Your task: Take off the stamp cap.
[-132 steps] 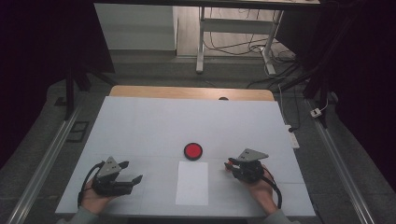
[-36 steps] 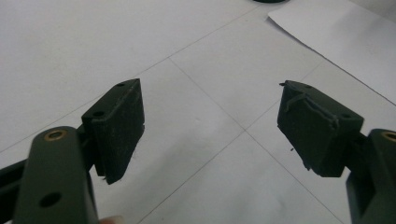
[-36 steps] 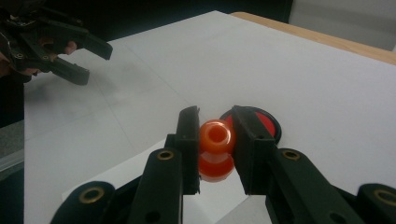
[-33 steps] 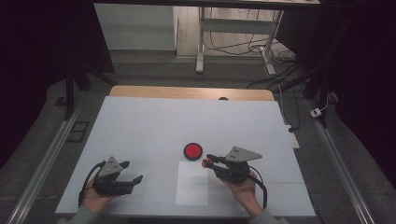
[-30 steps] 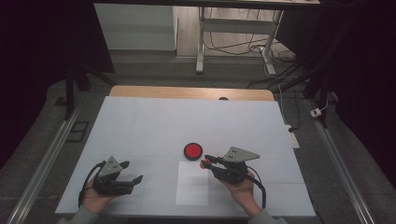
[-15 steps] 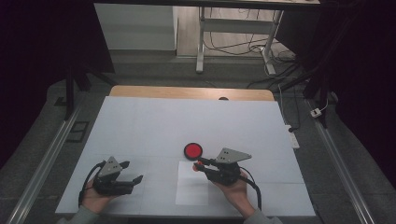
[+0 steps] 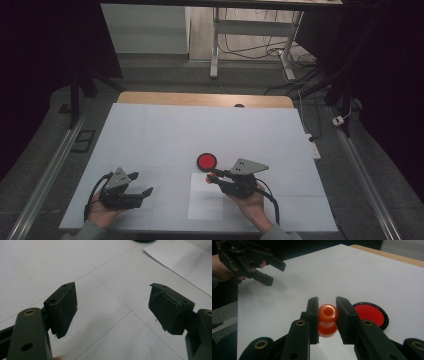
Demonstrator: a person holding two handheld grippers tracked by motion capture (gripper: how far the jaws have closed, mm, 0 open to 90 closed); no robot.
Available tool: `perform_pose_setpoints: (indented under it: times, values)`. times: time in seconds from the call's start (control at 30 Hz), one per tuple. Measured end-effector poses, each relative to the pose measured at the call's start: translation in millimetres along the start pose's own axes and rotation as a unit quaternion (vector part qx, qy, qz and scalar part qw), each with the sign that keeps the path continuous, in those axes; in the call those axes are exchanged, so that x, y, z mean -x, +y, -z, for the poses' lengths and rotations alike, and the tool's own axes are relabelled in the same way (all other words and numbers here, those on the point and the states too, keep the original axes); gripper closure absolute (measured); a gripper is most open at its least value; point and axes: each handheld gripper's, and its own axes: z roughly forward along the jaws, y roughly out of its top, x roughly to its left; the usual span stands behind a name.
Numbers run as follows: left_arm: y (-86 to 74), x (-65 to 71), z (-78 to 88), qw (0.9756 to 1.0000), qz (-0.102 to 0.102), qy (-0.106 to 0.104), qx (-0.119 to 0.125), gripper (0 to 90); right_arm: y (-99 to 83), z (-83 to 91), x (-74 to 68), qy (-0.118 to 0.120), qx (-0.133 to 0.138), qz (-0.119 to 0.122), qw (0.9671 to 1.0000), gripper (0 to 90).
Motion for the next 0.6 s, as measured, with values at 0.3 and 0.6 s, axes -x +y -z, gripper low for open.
perform_pose_setpoints:
  times: [0.3, 0.6]
  values:
    - [1.7, 1.5, -0.6, 1.0000, -0.002, -0.001, 0.003, 23.2, 0.3, 0.7, 0.3, -0.001, 0.003, -0.001, 1.0000, 71.9]
    - [5.0, 4.5, -2.5, 1.0000, -0.006, 0.000, 0.004, 22.9, 0.6, 1.4, 0.2, -0.002, 0.003, -0.001, 1.0000, 71.9]
